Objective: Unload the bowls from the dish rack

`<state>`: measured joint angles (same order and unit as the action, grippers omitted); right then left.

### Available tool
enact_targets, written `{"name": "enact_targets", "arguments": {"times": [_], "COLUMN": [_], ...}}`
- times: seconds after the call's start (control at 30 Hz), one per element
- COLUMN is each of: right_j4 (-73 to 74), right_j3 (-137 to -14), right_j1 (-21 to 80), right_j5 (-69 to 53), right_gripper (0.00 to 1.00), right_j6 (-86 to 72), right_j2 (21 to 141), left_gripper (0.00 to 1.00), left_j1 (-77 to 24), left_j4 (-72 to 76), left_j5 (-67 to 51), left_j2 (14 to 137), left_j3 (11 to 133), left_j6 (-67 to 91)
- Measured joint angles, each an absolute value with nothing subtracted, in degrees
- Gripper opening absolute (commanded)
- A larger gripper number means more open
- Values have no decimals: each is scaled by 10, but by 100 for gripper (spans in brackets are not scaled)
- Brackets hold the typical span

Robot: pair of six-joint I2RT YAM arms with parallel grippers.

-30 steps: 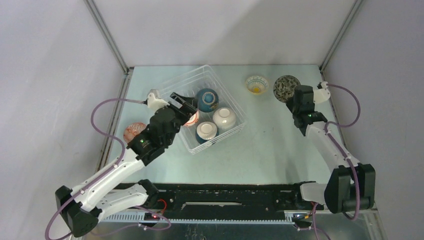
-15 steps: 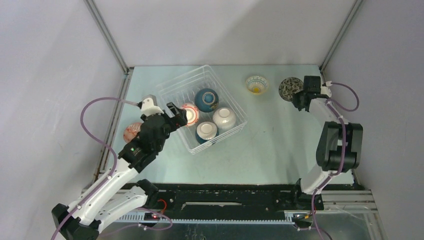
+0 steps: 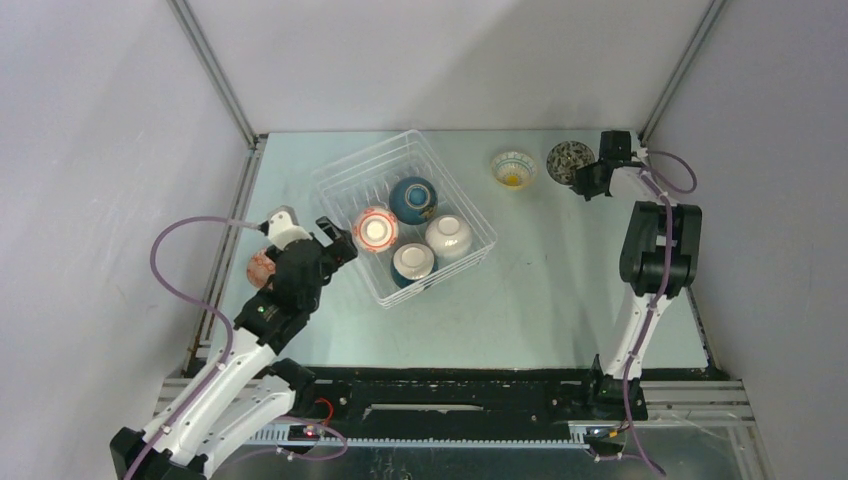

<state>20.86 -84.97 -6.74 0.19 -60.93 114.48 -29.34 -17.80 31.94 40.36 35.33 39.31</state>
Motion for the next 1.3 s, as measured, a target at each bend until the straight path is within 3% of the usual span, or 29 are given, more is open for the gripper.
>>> {"name": "enact_targets", "arguments": {"times": [0.17,0.47,0.53,0.6,0.67,0.73,0.83,0.9,1.03,1.3], "right_j4": [225,249,256,260,259,254,249,247,236,165], "right_j3": [-898,-932,-935,-937,-943,-948,-950,-945,-918,-810], "right_j1": [-70,-73,-74,-76,-78,-79,-82,-85,-86,-63], "right_j5": [-17,-21,-21,-23,-25,-28,-34,-35,-41,-58], "right_gripper": [0,13,25,43,47,57,86,94,96,99], "right_j6": [-622,-630,-631,-632,-631,-628,-627,-618,-578,-443], "right_j2": [1197,1241,1245,1245,1245,1245,1242,1233,1181,993], "left_gripper": [100,100,100,100,100,100,100,100,94,93], "left_j1": [-274,-261,-261,-261,-261,-261,-261,-261,-260,-261], "left_j4": [-189,-199,-200,-203,-206,-208,-207,-207,-199,-168], "left_j5": [329,328,328,330,332,333,333,329,302,243], "left_j2": [391,390,391,391,391,391,393,397,410,420], "left_j3": [353,353,353,353,353,353,353,353,353,346], "left_j6": [409,420,421,421,421,421,420,419,400,376]}}
